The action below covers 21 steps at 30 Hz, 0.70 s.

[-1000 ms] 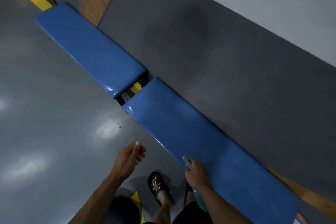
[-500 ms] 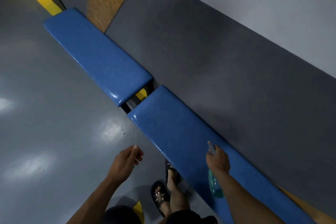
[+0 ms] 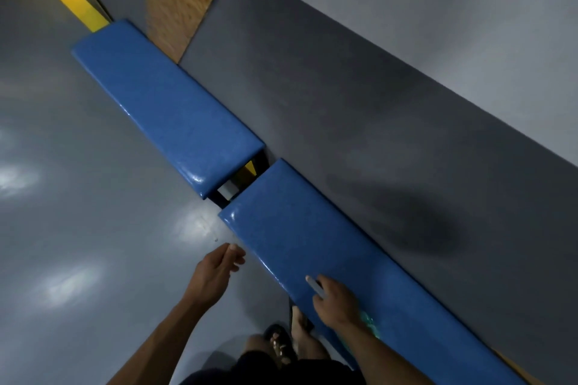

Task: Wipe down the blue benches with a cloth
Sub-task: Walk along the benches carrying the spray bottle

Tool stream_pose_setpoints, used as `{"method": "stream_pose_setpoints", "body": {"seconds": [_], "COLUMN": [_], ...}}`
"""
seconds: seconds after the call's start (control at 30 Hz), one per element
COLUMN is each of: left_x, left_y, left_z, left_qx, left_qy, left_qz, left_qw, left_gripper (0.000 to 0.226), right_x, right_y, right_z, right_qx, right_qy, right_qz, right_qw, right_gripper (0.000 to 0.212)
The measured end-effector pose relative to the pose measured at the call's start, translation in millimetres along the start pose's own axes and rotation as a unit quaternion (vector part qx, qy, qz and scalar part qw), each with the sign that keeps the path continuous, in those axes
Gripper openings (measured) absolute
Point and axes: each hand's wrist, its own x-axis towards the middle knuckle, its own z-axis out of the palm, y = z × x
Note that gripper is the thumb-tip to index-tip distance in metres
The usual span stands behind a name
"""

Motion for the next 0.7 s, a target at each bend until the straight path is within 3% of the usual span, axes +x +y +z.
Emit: {"method": "stream_pose_setpoints", "body": {"seconds": [0.1,0.27,0.5,0.7], "left_x": [7,21,51,77], "left_y": [2,1,-7,-16], "left_z": [-5,-16,-39,-74], "left_qx": [0.009,0.014,0.009,-0.005], "left_qy": [0.007,0.002,-0.038,-0.061], "left_qz": [0.004,0.001,0.001,0.004], "left_qw": [1.000,1.000,0.999,0.998], "left_gripper": [0.043,0.051,0.055,0.049], "right_x": [8,27,65,80], "right_y": [-16,-20,-18,-45], "right_z": [4,-5,-48,-55], "right_qx": [-0.005,0.014,0.069,0.056], "right_qy": [-0.016,-0.001,0.091,0.114], "right_qz": [0.015,0.051,0.151,0.188], "right_qw": [1.000,0.999,0.982,0.974], "right_gripper": [0.007,0.019,0.003,0.012]}}
